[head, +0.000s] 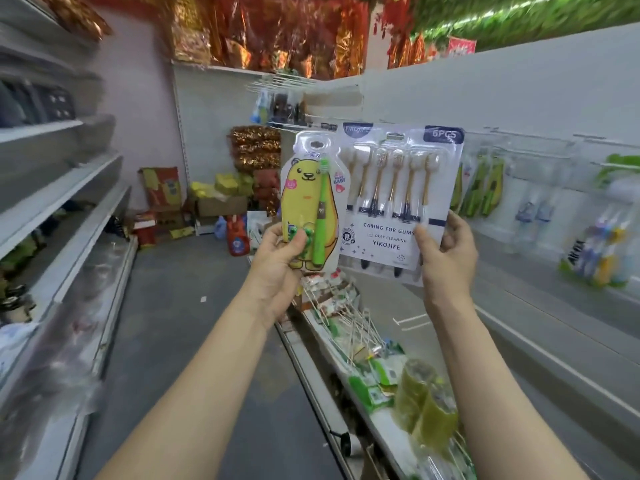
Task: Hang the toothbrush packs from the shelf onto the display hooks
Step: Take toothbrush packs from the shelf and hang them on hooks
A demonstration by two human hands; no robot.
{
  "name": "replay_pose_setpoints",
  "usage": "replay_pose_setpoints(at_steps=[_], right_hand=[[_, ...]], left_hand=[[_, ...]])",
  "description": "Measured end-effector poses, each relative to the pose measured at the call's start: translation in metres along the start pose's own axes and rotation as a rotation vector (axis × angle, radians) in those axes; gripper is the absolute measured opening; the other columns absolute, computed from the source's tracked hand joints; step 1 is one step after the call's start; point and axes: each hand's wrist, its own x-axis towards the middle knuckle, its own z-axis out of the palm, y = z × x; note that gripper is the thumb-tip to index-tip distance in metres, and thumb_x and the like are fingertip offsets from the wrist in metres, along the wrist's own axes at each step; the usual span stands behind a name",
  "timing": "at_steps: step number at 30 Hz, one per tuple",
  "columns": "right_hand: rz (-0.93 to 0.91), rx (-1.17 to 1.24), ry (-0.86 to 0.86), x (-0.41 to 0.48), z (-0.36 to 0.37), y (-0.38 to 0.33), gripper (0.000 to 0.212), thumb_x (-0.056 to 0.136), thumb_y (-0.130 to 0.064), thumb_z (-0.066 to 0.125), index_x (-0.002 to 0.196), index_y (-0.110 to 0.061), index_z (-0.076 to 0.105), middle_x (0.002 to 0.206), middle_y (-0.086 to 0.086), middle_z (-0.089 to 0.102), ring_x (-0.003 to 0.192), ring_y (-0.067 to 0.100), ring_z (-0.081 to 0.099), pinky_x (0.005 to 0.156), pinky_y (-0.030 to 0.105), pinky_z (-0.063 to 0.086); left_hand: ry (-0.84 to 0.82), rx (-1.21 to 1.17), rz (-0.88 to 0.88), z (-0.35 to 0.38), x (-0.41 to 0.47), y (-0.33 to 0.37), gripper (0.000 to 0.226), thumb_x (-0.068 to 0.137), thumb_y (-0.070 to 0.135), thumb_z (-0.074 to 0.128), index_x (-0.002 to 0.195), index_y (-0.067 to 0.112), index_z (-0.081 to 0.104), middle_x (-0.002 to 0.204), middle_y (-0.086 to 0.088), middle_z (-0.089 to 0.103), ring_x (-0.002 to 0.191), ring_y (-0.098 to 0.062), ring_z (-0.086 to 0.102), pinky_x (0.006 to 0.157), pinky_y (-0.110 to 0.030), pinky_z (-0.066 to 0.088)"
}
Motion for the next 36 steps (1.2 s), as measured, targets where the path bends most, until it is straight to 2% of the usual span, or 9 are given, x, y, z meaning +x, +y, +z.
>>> replay_pose_setpoints(at_steps=[4,10,12,15,21,24,27,33,36], right_hand=[[-0.018,0.0,-0.035,0.035,0.06,0.049,0.043,0.092,-0.008,0.068,0.128,-0.021,0.05,0.121,0.006,0.069,0.107,0.016,0.069,0.086,0.03,0.059],[-0.051,-0.045,-0.01,0.08,0.146,0.112,0.043,0.092,-0.007,0.067,0.129,-0.021,0.05,0.117,-0.002,0.066,0.098,0.006,0.068,0.069,0.014,0.054],[-0.067,-0.079,0.017,0.099,0.175,0.13,0.045,0.091,-0.007,0.068,0.131,-0.018,0.05,0.117,-0.003,0.065,0.098,0.004,0.067,0.068,0.013,0.054],[-0.087,-0.11,0.084,0.128,0.222,0.162,0.045,0.091,-0.008,0.069,0.131,-0.018,0.051,0.116,-0.002,0.065,0.099,0.007,0.066,0.068,0.013,0.054],[-0.062,-0.2,0.2,0.182,0.302,0.217,0.038,0.089,-0.009,0.071,0.122,-0.019,0.055,0.112,-0.002,0.067,0.097,0.007,0.066,0.075,0.02,0.055],[-0.033,-0.223,0.224,0.203,0.325,0.241,0.035,0.089,-0.009,0.071,0.12,-0.018,0.055,0.111,0.0,0.068,0.097,0.012,0.068,0.08,0.028,0.056],[-0.022,-0.258,0.25,0.229,0.341,0.265,0.035,0.089,-0.007,0.072,0.118,-0.017,0.055,0.11,0.005,0.069,0.098,0.019,0.069,0.084,0.035,0.058],[-0.069,-0.245,0.255,0.285,0.37,0.308,0.031,0.09,-0.006,0.07,0.114,-0.018,0.055,0.104,-0.003,0.069,0.083,0.0,0.069,0.067,0.016,0.055],[-0.086,-0.214,0.298,0.311,0.374,0.321,0.031,0.09,-0.005,0.07,0.114,-0.019,0.056,0.105,0.001,0.071,0.09,0.011,0.07,0.069,0.018,0.056]], left_hand=[[0.022,0.014,0.026,-0.044,0.063,0.004,0.017,0.095,0.001,0.055,0.106,0.014,0.053,0.116,-0.016,0.065,0.1,-0.03,0.066,0.085,-0.045,0.055],[-0.016,0.002,-0.001,-0.108,0.17,0.007,0.022,0.093,0.0,0.057,0.111,0.013,0.051,0.116,-0.018,0.065,0.095,-0.028,0.067,0.092,-0.049,0.051],[-0.052,-0.007,-0.01,-0.127,0.214,0.013,0.02,0.094,0.0,0.056,0.108,0.013,0.052,0.116,-0.018,0.064,0.096,-0.029,0.066,0.088,-0.047,0.053],[-0.111,-0.01,-0.043,-0.152,0.282,0.027,0.025,0.088,0.005,0.061,0.11,0.014,0.052,0.113,-0.016,0.067,0.095,-0.029,0.067,0.079,-0.044,0.056],[-0.189,-0.027,-0.131,-0.197,0.409,0.049,0.04,0.076,0.011,0.068,0.113,0.015,0.053,0.117,-0.018,0.068,0.101,-0.033,0.067,0.085,-0.049,0.054],[-0.213,-0.046,-0.161,-0.213,0.459,0.042,0.039,0.076,0.011,0.068,0.112,0.015,0.054,0.114,-0.016,0.069,0.102,-0.033,0.065,0.088,-0.053,0.051],[-0.229,-0.09,-0.212,-0.222,0.498,0.026,0.036,0.076,0.01,0.066,0.108,0.015,0.053,0.105,-0.014,0.071,0.092,-0.028,0.068,0.077,-0.043,0.054],[-0.248,-0.136,-0.255,-0.231,0.572,0.001,0.033,0.082,0.004,0.064,0.113,0.011,0.053,0.114,-0.02,0.067,0.101,-0.033,0.065,0.087,-0.046,0.053],[-0.306,-0.124,-0.261,-0.222,0.605,-0.006,0.026,0.09,-0.002,0.058,0.112,0.01,0.052,0.107,-0.016,0.069,0.092,-0.027,0.068,0.089,-0.044,0.053]])
